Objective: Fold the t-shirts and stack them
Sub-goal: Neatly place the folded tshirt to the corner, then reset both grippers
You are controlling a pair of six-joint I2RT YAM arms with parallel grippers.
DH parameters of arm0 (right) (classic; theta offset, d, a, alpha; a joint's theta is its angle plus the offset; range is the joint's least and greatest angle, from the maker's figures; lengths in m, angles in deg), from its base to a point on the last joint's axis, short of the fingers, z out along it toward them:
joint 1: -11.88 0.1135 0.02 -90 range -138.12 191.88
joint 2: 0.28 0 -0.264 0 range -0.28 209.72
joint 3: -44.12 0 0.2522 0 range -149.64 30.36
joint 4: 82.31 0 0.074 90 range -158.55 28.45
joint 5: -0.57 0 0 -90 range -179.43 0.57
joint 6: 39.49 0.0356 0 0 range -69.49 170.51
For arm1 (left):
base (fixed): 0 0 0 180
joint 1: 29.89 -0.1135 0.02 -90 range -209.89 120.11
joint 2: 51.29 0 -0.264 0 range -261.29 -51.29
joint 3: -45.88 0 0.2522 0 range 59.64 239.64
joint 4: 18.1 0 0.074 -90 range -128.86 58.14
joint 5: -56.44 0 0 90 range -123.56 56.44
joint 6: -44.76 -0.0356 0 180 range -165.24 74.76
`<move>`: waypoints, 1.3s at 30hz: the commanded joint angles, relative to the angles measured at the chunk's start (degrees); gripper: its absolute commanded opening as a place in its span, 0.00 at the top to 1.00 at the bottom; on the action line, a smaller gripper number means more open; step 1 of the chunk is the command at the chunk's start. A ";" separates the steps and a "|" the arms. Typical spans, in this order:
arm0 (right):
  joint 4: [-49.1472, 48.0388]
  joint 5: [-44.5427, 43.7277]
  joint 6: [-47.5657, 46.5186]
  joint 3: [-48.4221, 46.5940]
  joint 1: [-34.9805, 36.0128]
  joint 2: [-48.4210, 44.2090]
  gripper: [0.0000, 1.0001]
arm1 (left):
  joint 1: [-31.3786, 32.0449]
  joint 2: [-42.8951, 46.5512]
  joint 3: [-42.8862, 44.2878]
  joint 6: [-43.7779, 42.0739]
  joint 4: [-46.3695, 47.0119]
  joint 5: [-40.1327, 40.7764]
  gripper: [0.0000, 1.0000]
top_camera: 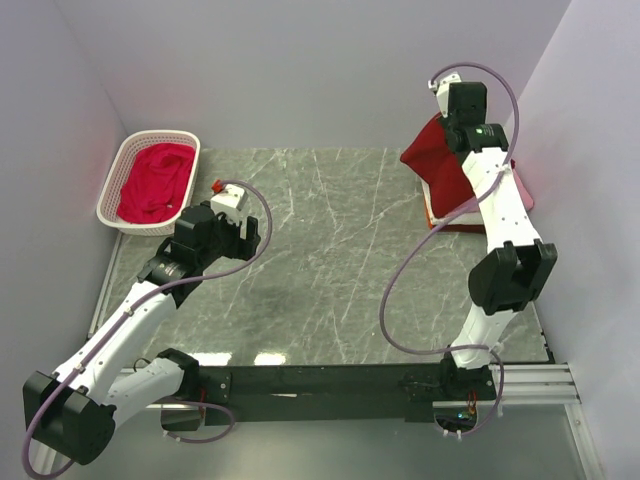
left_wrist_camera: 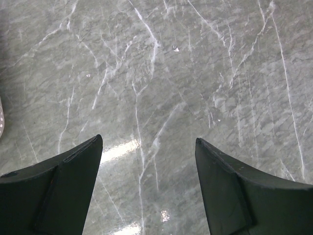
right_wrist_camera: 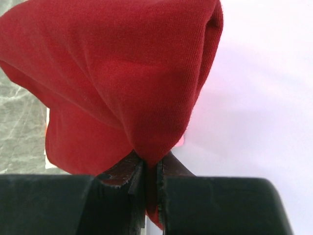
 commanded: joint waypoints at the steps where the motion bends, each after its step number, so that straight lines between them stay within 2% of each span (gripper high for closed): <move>1: -5.09 0.80 -1.08 -3.72 -1.39 1.25 1.00 | 0.16 0.14 1.07 -1.09 0.65 -0.12 0.18; 16: -10.01 -3.24 -4.33 -7.76 -7.89 10.04 1.00 | 0.16 -0.92 1.07 -1.18 0.56 -0.03 0.18; 22: -13.69 -6.31 -6.35 -4.88 -10.44 13.29 1.00 | 0.16 -1.09 1.07 -1.27 0.47 -0.03 0.18; 23: -14.49 -7.36 -6.79 -4.26 -10.53 13.73 0.93 | 0.16 -1.09 0.98 -1.27 0.48 -0.12 0.18; 25: -19.82 -12.26 -9.51 -1.20 -10.44 14.70 0.66 | 0.16 -1.09 1.07 -1.27 0.48 -0.12 0.18; 26: -22.29 -13.86 -10.65 -0.04 -10.44 15.40 0.43 | 0.16 -1.09 1.15 -1.27 0.48 -0.12 0.18; 27: -26.67 -15.10 -12.23 1.45 -10.44 15.75 0.33 | 0.16 -1.01 1.07 -1.27 0.39 -0.12 0.18; 29: -30.21 -18.53 -12.85 1.90 -10.44 16.28 0.22 | 0.16 -0.83 0.89 -1.27 0.47 -0.12 0.18; 31: -31.28 -18.80 -11.55 1.99 -10.44 14.98 0.20 | 0.16 -0.31 0.80 -1.36 0.56 -0.12 0.18; 34: -26.55 -15.47 -7.07 2.51 -9.92 11.47 0.19 | 0.16 0.40 0.72 -1.18 0.65 1.64 0.18; 38: -16.64 -1.18 -1.88 7.34 -8.95 2.59 0.18 | 0.07 1.01 0.45 -0.39 1.61 1.73 0.17; 39: -12.69 8.52 0.13 9.53 -8.95 0.49 0.18 | -0.02 1.36 0.37 0.22 1.88 1.72 0.16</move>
